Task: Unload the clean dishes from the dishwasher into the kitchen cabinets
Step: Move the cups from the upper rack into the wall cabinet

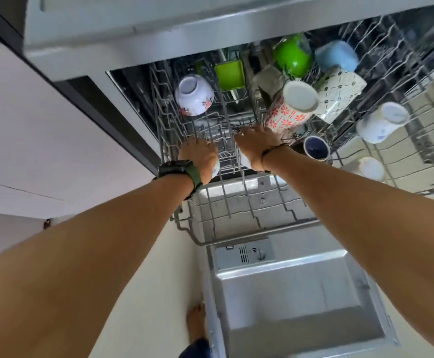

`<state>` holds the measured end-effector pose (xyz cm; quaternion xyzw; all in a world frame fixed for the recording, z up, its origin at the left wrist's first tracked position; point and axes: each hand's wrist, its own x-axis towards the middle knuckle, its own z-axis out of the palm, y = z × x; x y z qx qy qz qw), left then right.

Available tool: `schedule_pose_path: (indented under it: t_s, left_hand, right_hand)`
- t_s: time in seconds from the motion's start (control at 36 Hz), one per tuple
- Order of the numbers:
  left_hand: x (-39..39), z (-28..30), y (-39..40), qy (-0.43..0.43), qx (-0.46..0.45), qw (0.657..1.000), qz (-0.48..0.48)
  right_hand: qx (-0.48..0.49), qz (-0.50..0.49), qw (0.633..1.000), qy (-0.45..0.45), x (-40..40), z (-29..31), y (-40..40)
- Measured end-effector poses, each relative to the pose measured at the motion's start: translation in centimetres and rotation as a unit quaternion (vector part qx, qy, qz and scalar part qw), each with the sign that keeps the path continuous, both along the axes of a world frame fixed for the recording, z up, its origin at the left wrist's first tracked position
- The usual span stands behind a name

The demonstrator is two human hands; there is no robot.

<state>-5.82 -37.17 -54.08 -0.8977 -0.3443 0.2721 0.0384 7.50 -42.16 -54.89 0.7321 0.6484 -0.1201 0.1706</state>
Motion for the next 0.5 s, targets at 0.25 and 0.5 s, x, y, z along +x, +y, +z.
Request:
schedule_pose_path:
  t_s: [0.25,0.5]
  left_hand:
    - [-1.0,6.7,-1.7,-0.114,-0.059,0.992,0.02]
    - [-6.8,18.9,-4.4,-0.163,-0.097,0.982,-0.004]
  right_hand:
    - [0.003,0.032,0.999,-0.026,0.4,6.8,-2.5]
    - [-0.018,0.096,0.995,0.0,-3.3,19.8,-5.9]
